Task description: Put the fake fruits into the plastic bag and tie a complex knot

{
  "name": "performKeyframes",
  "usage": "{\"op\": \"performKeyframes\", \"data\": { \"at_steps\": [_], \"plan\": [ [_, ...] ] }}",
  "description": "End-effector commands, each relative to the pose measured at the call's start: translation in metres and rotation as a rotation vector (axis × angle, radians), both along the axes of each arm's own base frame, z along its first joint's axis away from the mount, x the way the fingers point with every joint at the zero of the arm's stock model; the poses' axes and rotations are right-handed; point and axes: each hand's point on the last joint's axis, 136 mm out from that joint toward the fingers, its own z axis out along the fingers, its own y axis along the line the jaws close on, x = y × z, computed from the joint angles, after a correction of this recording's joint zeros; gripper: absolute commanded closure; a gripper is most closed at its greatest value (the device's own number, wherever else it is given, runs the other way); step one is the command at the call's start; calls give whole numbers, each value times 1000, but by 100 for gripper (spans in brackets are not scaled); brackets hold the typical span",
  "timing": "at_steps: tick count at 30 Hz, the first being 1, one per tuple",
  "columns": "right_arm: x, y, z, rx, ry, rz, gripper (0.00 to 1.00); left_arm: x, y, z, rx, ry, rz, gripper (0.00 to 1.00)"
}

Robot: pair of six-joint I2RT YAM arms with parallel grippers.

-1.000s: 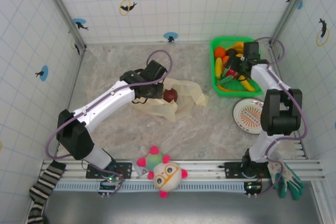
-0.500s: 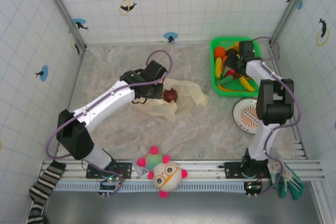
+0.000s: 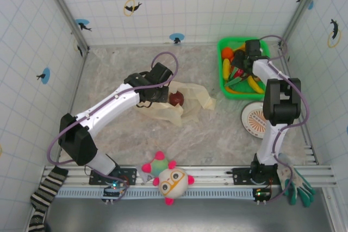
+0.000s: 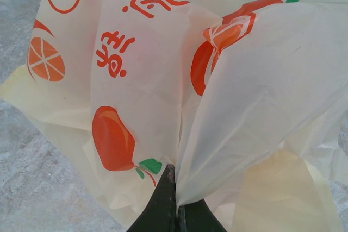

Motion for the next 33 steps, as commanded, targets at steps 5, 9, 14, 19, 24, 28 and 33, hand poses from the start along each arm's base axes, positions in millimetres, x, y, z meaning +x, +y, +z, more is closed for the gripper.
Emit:
{"op": "performKeyframes", "data": {
  "at_steps": [5,9,14,19,24,28,33],
  "plan": [
    [-4,4,-13,-25,48,37,17,0,5,3,27,-1,0,100],
    [-4,6,10,-19,-25,60,21,-1,6,4,25,-2,0,100],
    [-4,8,47,43,-171,79,23,-1,6,4,24,-2,2,100],
    [-12,7,83,61,-282,100,24,-1,5,4,14,-1,0,100],
    [-30,6,109,55,-350,133,24,-1,1,5,-4,-2,-7,100],
    [-45,1,120,49,-384,143,24,-1,1,5,-6,-3,-7,100],
    [-61,-3,134,41,-439,153,24,-1,-1,6,-16,-2,-9,100]
  ]
}}
